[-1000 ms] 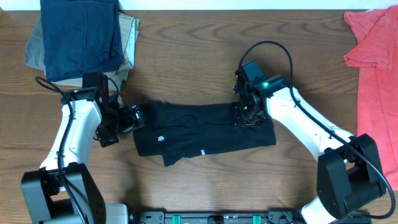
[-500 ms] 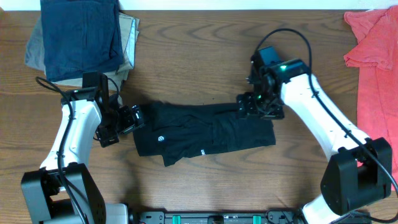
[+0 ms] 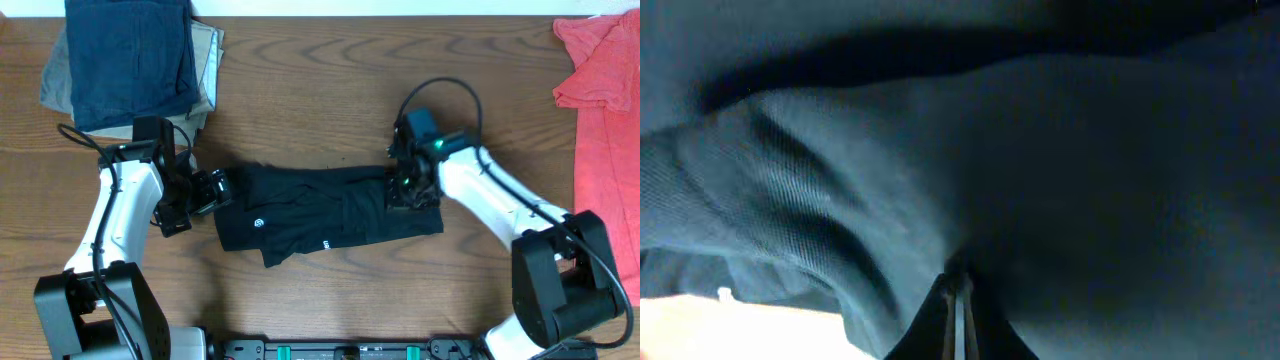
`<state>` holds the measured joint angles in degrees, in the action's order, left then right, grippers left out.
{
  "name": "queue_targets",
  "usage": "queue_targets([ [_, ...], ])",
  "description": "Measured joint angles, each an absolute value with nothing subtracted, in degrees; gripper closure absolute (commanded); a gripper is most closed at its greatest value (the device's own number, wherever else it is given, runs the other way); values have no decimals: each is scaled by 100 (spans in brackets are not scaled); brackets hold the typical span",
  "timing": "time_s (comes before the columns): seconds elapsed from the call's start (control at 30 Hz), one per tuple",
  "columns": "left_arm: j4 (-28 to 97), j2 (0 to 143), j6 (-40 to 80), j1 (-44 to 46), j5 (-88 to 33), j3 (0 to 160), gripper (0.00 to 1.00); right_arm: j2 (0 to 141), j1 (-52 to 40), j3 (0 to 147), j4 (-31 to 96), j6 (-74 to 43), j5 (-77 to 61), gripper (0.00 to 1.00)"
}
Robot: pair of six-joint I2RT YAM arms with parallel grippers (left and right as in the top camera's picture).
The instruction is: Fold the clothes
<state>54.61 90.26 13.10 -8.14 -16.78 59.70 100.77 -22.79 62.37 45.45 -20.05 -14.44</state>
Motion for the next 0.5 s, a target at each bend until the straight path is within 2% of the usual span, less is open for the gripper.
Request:
queue_targets([
  [0.13, 5465, 9026, 1310, -814, -1680, 5970, 2, 10077, -2480, 5734, 4198, -2250, -1638, 92],
  [0.23, 5465, 9026, 1310, -814, -1682, 5970, 2, 10077, -2534, 5548, 4163, -2353, -1704, 99],
  [0.5, 5465, 9026, 1310, -814, -1680, 5970, 2, 10060, -2510, 5872, 4923, -2447, -1828, 99],
])
